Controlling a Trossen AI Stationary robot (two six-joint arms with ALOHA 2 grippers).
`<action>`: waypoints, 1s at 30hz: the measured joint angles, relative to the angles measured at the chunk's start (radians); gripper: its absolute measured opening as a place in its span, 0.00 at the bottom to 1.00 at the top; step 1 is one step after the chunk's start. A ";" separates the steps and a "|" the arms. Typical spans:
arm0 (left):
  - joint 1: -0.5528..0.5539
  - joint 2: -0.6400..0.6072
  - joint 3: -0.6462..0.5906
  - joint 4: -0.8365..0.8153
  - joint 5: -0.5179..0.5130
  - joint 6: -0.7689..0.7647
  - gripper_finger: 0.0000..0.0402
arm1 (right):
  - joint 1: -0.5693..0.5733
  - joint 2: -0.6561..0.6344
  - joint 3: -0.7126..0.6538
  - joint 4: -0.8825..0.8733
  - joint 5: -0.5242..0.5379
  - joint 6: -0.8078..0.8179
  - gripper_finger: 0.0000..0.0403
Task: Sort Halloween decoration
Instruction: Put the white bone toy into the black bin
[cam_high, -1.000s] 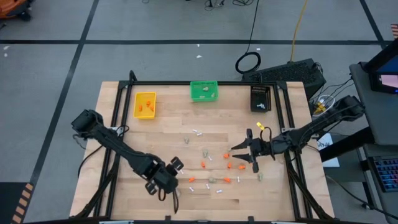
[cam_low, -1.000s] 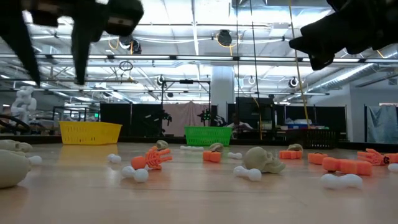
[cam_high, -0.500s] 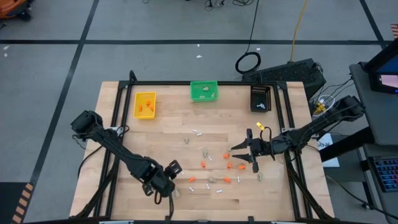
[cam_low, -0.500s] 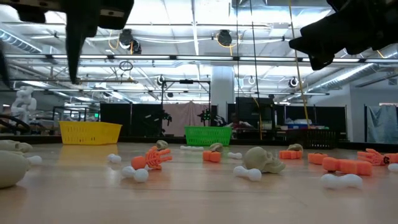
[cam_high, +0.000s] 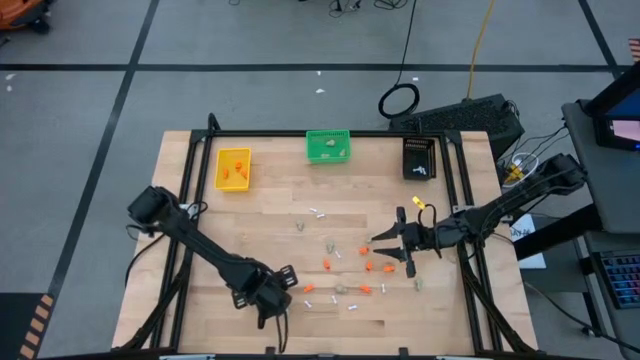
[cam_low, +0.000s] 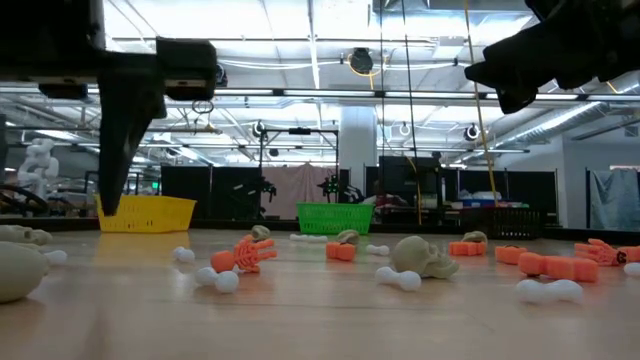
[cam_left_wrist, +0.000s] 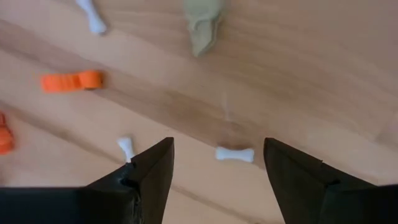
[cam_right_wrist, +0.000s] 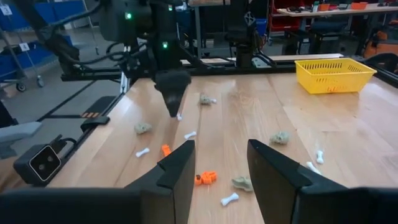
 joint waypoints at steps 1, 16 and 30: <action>-0.001 0.008 0.000 -0.003 0.000 0.008 0.60 | 0.000 0.000 0.000 0.000 0.000 0.000 0.33; 0.000 0.041 0.000 -0.030 -0.024 0.066 0.60 | 0.000 0.000 0.000 -0.008 0.000 -0.007 0.33; 0.002 0.067 0.000 -0.029 -0.020 0.068 0.60 | 0.000 0.000 0.000 -0.008 -0.001 -0.008 0.33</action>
